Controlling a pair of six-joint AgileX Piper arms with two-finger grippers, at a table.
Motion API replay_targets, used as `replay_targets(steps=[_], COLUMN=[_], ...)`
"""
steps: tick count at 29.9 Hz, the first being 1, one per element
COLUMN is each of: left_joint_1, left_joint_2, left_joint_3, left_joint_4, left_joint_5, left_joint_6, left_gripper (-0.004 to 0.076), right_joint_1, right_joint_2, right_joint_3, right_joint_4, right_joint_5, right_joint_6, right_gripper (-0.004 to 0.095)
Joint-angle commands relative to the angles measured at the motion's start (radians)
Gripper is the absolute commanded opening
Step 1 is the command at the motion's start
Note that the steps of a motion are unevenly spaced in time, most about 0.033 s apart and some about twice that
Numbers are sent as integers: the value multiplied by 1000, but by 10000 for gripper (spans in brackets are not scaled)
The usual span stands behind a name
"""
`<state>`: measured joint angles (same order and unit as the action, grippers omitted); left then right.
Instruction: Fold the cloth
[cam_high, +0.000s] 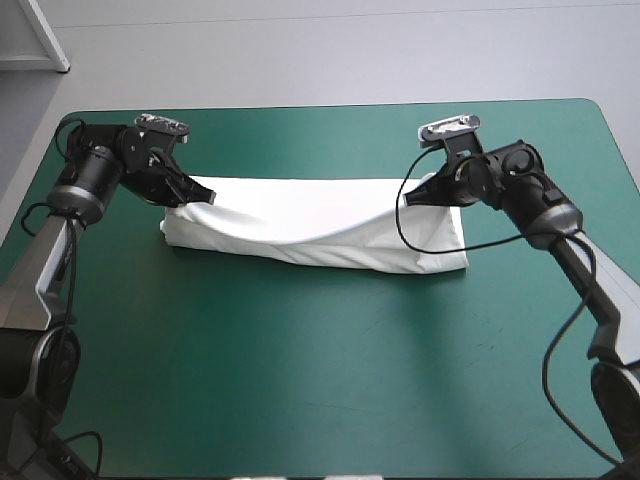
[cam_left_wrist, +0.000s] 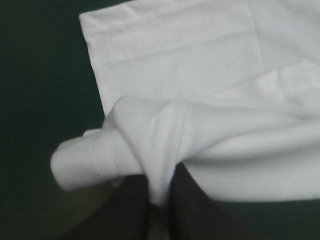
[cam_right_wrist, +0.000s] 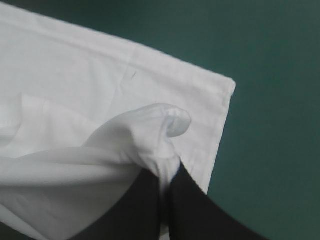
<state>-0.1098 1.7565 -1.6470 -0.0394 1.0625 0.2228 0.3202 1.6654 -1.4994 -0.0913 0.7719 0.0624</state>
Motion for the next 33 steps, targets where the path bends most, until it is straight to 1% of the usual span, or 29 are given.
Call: replay_targets(steps=[1,5,10,17,18,19,21,22,24,25,26,27,28,29,33], left_joint_1=[3,24,51,51,51,51,51,51,51,51,51,51,51,51,51], left_joint_2=[21,95,177,260,266,272,283,285,288,288,288,288,282,277,237], left_joint_3=[-139,-237,-276,-276,-276,-276,-276,-276,-276,-276,-276,-276,-276,-278,-311], left_joint_4=[31,39,39,39,39,39,39,39,39,39,39,39,39,39,39], left_joint_5=[-10,-10,-33,-233,-254,-271,-307,-323,-331,-338,-338,-336,-334,-327,-269], left_joint_6=[-4,-2,0,10,12,12,9,7,4,4,4,-2,-10,-11,-28], left_gripper=[21,21,21,24,33,47,113,164,286,363,439,504,552,580,587], right_joint_1=[-47,-90,-110,-112,-112,-112,-112,-112,-112,-112,-112,-112,-112,-112,-112], right_joint_2=[46,133,213,308,317,328,342,349,351,351,349,341,330,317,245], right_joint_3=[-138,-236,-308,-322,-322,-322,-322,-322,-322,-322,-322,-322,-322,-322,-322], right_joint_4=[-14,-12,-2,25,30,38,48,59,73,73,73,73,73,73,73], right_joint_5=[-48,-51,-64,-140,-147,-157,-172,-182,-199,-209,-215,-215,-215,-213,-173], right_joint_6=[6,6,-10,-12,-12,-12,-24,-31,-41,-37,-21,-3,10,18,29], right_gripper=[-14,-14,-18,-11,3,37,146,233,415,517,601,664,698,707,692])
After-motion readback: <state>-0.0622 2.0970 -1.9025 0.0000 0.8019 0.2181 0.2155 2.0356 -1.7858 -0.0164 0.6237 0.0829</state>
